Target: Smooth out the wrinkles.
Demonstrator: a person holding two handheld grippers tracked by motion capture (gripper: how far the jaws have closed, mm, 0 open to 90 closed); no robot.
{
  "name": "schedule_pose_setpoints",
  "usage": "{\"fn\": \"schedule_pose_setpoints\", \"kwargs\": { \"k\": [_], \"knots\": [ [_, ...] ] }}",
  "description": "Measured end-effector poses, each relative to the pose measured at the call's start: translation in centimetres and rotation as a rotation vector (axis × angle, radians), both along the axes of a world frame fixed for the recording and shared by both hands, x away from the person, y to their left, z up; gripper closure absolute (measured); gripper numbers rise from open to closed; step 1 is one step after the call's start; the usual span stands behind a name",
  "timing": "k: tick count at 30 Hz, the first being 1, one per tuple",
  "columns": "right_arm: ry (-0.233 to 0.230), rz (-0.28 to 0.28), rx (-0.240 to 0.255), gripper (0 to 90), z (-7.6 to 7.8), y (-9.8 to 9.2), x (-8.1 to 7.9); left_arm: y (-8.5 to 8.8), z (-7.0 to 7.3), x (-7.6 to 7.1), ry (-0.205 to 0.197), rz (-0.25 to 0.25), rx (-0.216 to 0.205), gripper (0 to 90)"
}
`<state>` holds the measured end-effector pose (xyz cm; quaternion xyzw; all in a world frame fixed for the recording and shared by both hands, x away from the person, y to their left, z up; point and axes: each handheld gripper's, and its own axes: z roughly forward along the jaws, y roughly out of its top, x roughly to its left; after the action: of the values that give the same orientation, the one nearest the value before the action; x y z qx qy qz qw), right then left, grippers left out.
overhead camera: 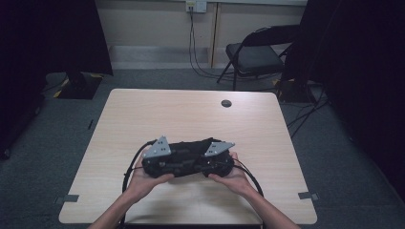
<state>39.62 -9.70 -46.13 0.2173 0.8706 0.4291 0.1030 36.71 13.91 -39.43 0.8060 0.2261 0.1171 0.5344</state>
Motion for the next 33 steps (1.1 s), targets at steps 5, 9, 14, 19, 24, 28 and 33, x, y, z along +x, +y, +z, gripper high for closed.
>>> {"fn": "schedule_pose_setpoints", "kwargs": {
  "k": [5, 9, 14, 19, 24, 28, 33],
  "knots": [
    [0.017, 0.010, 0.027, 48.8, 0.9, -1.5, -1.2, 1.3, -1.8, 2.2, 0.086, 0.094, 0.057, 57.9],
    [0.016, -0.016, 0.113, 56.7, 2.7, -3.7, -0.9, 2.4, -4.8, 2.1, 0.156, 0.107, 0.214, 56.0],
    [-0.016, -0.132, 0.145, 58.6, 4.1, -4.7, 1.5, 3.0, -5.3, 1.1, 0.178, 0.080, 0.267, 50.0],
    [0.014, -0.146, 0.011, 63.7, 2.2, -2.9, 3.9, 2.7, -4.4, 0.9, 0.117, 0.094, 0.198, 46.5],
    [0.046, -0.183, -0.045, 45.9, -0.1, -3.0, 5.1, 2.8, -5.0, 2.2, 0.066, 0.115, 0.243, 43.7],
    [0.015, -0.196, -0.046, 38.4, -0.5, -3.5, 4.6, 2.9, -6.9, 2.7, 0.130, 0.117, 0.255, 41.3],
    [0.003, -0.206, 0.003, 38.4, -2.3, -4.0, 3.9, 2.6, -7.5, 3.2, 0.144, 0.116, 0.245, 42.3]
  ]
}}
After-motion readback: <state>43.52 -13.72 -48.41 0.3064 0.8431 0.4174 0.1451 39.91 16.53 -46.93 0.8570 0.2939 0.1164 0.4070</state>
